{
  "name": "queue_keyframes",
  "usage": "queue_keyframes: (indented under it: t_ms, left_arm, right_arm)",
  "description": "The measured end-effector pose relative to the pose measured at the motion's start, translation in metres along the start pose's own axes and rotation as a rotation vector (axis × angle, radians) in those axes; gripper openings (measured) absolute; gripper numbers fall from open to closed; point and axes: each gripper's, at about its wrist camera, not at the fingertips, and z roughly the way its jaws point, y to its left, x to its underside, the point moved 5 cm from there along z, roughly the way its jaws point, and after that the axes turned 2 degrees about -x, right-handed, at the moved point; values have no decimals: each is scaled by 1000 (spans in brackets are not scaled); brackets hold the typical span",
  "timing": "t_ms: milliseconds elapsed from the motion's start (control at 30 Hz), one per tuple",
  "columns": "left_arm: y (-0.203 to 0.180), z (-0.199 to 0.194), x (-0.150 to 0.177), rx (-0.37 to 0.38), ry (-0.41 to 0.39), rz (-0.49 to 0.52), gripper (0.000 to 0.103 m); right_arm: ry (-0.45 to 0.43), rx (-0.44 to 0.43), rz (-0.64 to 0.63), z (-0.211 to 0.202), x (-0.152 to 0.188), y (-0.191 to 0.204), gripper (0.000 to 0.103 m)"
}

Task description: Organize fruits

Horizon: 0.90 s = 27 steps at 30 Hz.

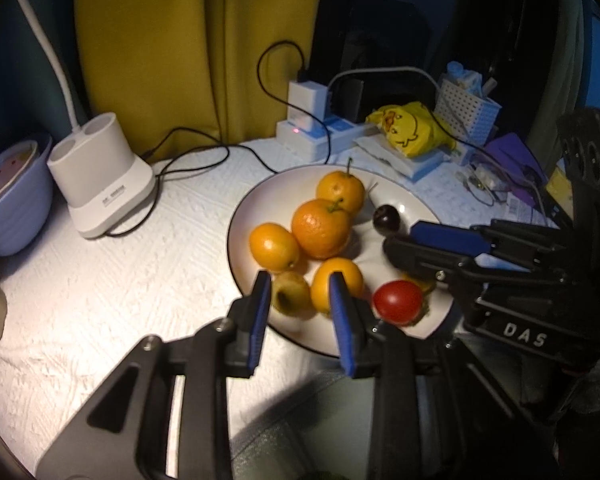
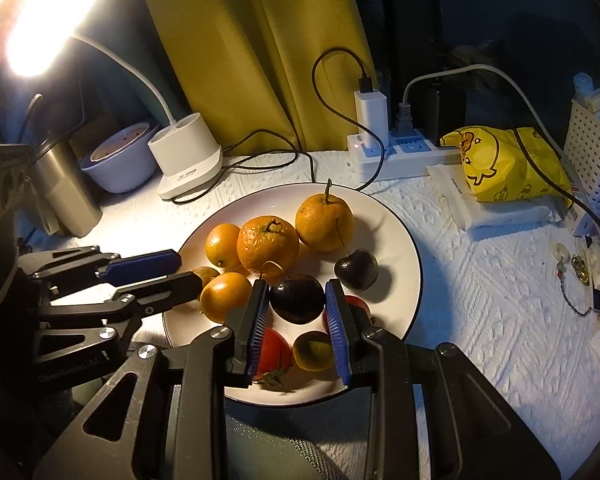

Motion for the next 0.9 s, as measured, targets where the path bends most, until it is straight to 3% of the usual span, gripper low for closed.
queue_keyframes:
  t_ms: [133, 900]
  left_arm:
    - [-1, -14, -1, -2, -24, -7, 42]
    - [-16, -99, 19, -13, -115, -4, 43]
  right_arm:
    - [-5, 8, -6, -7, -1, 4, 40]
    - [-71, 40, -37, -81, 13, 41, 42]
